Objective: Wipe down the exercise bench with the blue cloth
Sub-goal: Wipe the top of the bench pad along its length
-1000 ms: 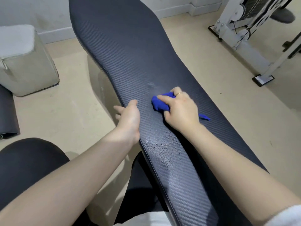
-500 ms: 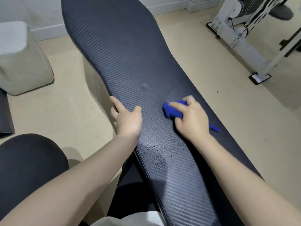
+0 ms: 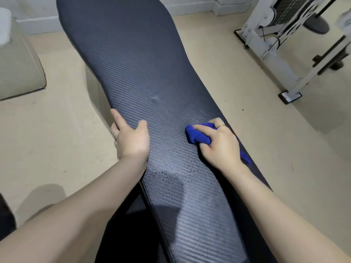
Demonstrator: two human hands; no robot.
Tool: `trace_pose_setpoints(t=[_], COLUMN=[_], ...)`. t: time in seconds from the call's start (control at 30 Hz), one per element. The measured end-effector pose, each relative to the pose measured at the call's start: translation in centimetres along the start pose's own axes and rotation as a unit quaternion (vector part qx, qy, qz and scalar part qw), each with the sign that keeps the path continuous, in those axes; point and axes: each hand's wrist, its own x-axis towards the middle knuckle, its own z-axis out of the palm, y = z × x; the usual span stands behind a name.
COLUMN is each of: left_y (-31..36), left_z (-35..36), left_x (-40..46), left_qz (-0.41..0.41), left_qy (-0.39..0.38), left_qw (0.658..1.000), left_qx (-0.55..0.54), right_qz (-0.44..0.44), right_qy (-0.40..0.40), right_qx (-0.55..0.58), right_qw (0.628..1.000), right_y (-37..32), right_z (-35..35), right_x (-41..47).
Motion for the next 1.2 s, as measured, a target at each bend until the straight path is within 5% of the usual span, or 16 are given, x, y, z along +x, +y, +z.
trace_pose_setpoints(t=[0.23,0.53,0.7,0.93,1.0,1.1,1.2], left_y=[-0.3,-0.4,-1.6,-4.3,-4.8,-4.8,-4.2], left_z=[-0.9,-4.6,-6.9,-6.9,-6.8,-6.3,-5.4], left_x=[0.3,0.9,-0.5,-0.5,-0.7,-1.1,-1.4], left_qz=[-0.001,-0.021,-0.061,-0.058,-0.033,-0.042,-0.069], left_qy=[-0.072,-0.232,-0.264,-0.316,-0.318,-0.332,-0.34], left_qw=[0.992,0.956,0.947,0.941,0.944,0.937,0.932], left_qx=[-0.1,-0.179,-0.17,-0.102,-0.084,-0.097,-0.108], right_qz=[0.136,-0.142,0.066,-0.106,-0.073,0.097,0.083], right_qy=[0.055,-0.064,0.021,-0.087,-0.06,0.026,0.022], right_qx=[-0.065,-0.024,-0.079,-0.044,-0.059,-0.081,-0.079], right_qw=[0.987,0.988,0.994,0.99,0.994,0.992,0.993], right_y=[-0.4,-10.2,-9.6,-11.6,-10.5,-9.1,-10.2], right_z=[0.3,2.6,3.0,2.4,2.3,2.9,3.0], right_x=[5.8,-5.9,-1.1,-11.0,-9.5,-5.1,-6.6])
